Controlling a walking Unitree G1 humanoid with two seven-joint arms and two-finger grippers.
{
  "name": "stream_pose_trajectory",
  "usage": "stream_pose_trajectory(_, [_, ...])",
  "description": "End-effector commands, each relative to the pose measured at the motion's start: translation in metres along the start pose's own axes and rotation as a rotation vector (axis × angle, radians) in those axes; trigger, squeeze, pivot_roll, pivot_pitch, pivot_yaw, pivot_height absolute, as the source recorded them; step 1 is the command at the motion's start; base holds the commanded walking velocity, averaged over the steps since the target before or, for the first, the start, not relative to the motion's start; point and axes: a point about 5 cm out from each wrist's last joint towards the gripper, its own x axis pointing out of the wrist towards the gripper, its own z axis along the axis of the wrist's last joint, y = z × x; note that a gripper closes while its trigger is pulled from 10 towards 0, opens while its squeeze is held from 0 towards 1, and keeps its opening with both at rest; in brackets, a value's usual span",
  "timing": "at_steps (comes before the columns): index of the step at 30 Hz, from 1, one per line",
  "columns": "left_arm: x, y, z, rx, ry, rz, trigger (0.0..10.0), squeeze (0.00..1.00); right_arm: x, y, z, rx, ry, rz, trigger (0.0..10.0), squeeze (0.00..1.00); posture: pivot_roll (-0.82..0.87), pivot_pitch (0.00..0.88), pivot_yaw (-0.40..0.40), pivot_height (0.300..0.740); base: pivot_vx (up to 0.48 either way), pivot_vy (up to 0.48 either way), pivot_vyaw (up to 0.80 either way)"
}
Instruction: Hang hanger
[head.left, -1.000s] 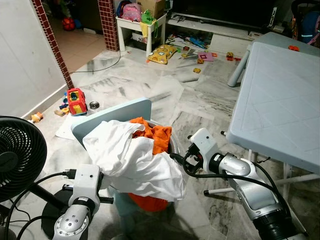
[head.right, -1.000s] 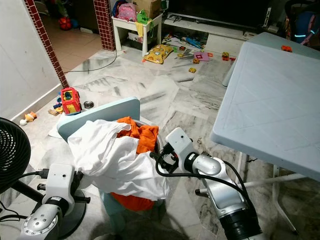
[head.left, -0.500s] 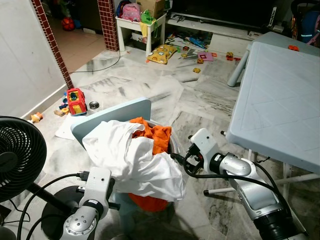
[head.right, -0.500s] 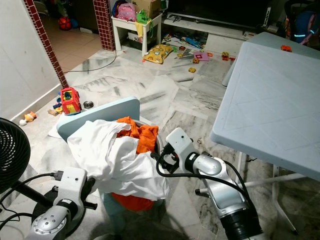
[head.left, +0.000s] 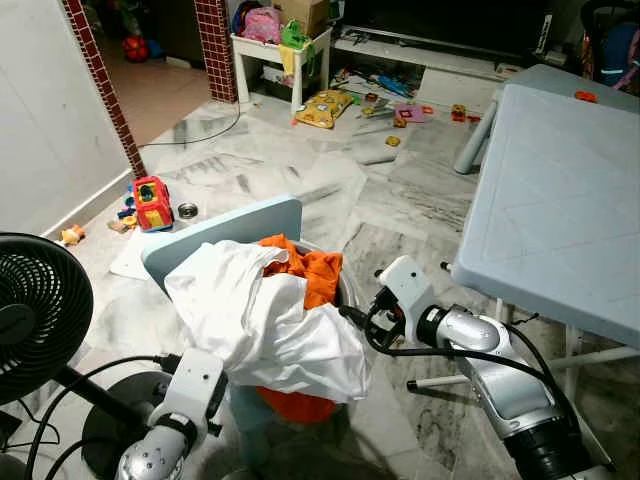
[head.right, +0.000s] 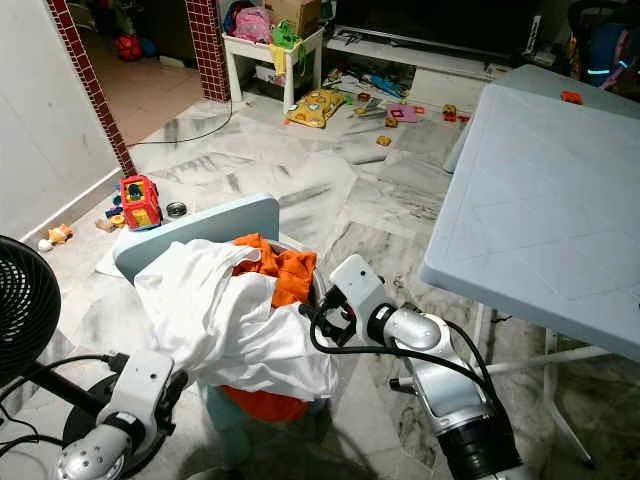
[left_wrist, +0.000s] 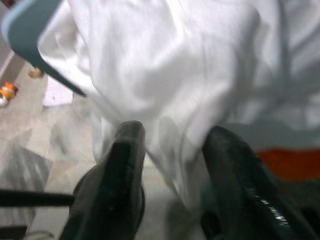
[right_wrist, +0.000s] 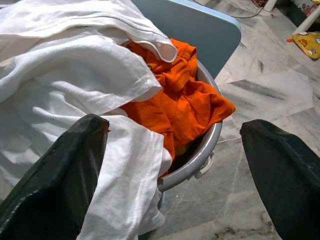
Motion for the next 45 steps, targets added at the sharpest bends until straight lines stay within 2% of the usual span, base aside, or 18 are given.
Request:
stream_pose_trajectory(1, [0.002,0.003,-0.001,0.0,-0.009,0.02,10.0,1.0,0.0,-0.002,0.003,-0.014,-0.009,-0.005,10.0,0.0,0.0,0.071,-0.042,0.74,0.0,0.0,0.0])
stream_pose_trajectory(4, [0.011,0.005,0.008,-0.002,-0.03,0.01,10.0,1.0,-0.001,-0.002,0.003,-0.015,-0.01,-0.005,10.0,0.0,0.0,0.071,-0.042,0.74,0.0,0.0,0.0])
stream_pose_trajectory(8, [0.007,0.007,0.035,-0.002,-0.107,-0.003,10.0,1.0,0.0,-0.001,0.004,-0.016,-0.012,-0.004,10.0,0.0,0.0,0.07,-0.038,0.74,0.0,0.0,0.0])
stream_pose_trajectory(11, [0.003,0.001,0.053,-0.017,-0.155,-0.049,10.0,1.0,-0.001,-0.002,0.004,-0.018,-0.011,-0.004,10.0,0.0,-0.01,0.069,-0.036,0.74,0.0,0.0,0.0])
stream_pose_trajectory(13, [0.002,-0.002,0.055,-0.018,-0.156,-0.065,10.0,1.0,-0.001,-0.002,0.004,-0.017,-0.011,-0.004,10.0,0.0,-0.01,0.068,-0.033,0.74,0.0,0.0,0.0])
stream_pose_trajectory(15, [-0.006,-0.013,0.061,-0.005,-0.15,-0.121,10.0,1.0,-0.003,-0.003,0.003,-0.014,-0.007,-0.002,10.0,0.0,-0.01,0.07,-0.031,0.74,0.0,0.0,0.0])
stream_pose_trajectory(21, [-0.014,-0.016,0.053,-0.002,-0.086,-0.148,10.0,1.0,-0.004,-0.002,0.001,-0.011,-0.002,0.007,10.0,0.0,0.0,0.071,-0.03,0.74,0.0,0.0,0.0])
stream_pose_trajectory(24, [-0.026,-0.014,0.046,-0.006,-0.041,-0.124,10.0,1.0,-0.003,-0.001,0.002,-0.015,-0.001,0.017,10.0,0.0,0.0,0.073,-0.033,0.74,0.0,0.0,0.0])
stream_pose_trajectory(34, [-0.028,-0.015,0.049,-0.019,-0.039,-0.073,10.0,1.0,-0.001,0.0,0.003,-0.019,-0.004,0.026,10.0,0.0,0.01,0.075,-0.034,0.74,0.0,0.0,0.0])
stream_pose_trajectory(35, [-0.027,-0.015,0.047,-0.019,-0.034,-0.07,10.0,0.31,-0.001,0.0,0.003,-0.02,-0.004,0.027,10.0,0.0,0.0,0.076,-0.033,0.74,0.0,0.0,0.0])
stream_pose_trajectory(36, [-0.026,-0.015,0.046,-0.024,-0.035,-0.067,10.0,0.0,-0.001,0.0,0.003,-0.02,-0.004,0.026,10.0,0.0,0.0,0.075,-0.031,0.74,0.0,0.0,0.0])
stream_pose_trajectory(40, [-0.017,-0.01,0.038,-0.042,-0.017,-0.04,10.0,0.0,-0.003,-0.001,0.002,-0.02,-0.002,0.024,10.0,0.0,-0.01,0.076,-0.029,0.74,0.0,0.0,0.0])
stream_pose_trajectory(41, [-0.012,-0.004,0.032,-0.065,-0.011,-0.024,10.0,0.0,-0.003,-0.001,0.002,-0.02,-0.001,0.022,10.0,0.0,-0.01,0.073,-0.027,0.74,0.0,0.0,0.0])
stream_pose_trajectory(45, [-0.005,0.007,0.026,-0.094,-0.012,-0.013,10.0,0.0,-0.003,-0.001,0.002,-0.019,0.0,0.019,10.0,0.0,-0.02,0.073,-0.027,0.74,0.0,0.0,0.0])
